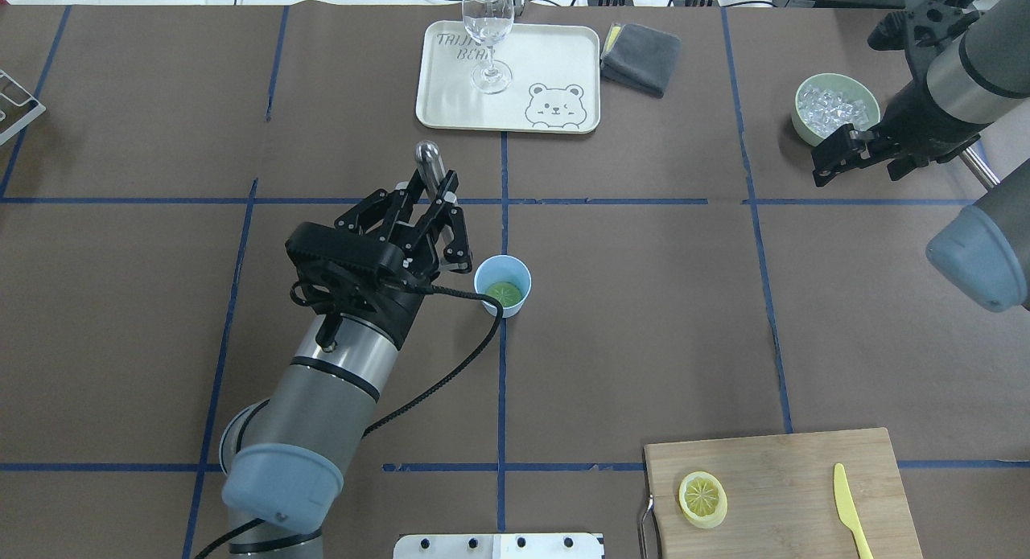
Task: Squeeze lemon into cup
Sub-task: 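Lower the rod into the blue cup and stir with the left gripper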
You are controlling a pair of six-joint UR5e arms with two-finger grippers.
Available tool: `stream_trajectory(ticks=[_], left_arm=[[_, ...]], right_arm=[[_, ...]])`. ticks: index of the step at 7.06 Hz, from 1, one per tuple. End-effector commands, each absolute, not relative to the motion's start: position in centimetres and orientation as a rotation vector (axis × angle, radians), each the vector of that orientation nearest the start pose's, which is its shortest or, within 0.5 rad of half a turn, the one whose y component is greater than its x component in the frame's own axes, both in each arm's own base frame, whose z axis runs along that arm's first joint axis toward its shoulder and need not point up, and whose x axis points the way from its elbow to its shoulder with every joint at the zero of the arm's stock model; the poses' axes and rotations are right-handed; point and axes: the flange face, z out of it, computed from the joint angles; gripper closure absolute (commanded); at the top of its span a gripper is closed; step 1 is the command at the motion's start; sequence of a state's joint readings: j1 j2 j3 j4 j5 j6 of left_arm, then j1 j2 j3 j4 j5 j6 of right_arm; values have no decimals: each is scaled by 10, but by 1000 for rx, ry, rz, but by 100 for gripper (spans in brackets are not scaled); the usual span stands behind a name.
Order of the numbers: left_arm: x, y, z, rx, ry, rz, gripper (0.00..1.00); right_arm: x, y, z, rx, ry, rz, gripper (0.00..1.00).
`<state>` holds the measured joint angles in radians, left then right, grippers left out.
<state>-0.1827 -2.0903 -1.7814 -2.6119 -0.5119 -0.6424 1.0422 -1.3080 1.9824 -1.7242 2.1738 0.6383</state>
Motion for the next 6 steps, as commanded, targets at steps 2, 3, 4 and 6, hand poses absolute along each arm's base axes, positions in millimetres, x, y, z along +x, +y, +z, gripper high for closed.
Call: stream_trajectory(ticks=[2, 3, 4, 6], left_arm=[[511, -297, 151, 1435, 861, -346, 100], [514, -298, 151, 1433, 866, -343, 100], [515, -297, 147, 1432, 876, -343, 100], [522, -296, 134, 1427, 907, -333, 100]], right_arm=[[-207, -507, 348, 99, -772, -52, 0], [-207, -507, 348, 99, -772, -52, 0], [-207, -507, 348, 99, -772, -52, 0], [-206, -507, 347, 102, -773, -52, 0]])
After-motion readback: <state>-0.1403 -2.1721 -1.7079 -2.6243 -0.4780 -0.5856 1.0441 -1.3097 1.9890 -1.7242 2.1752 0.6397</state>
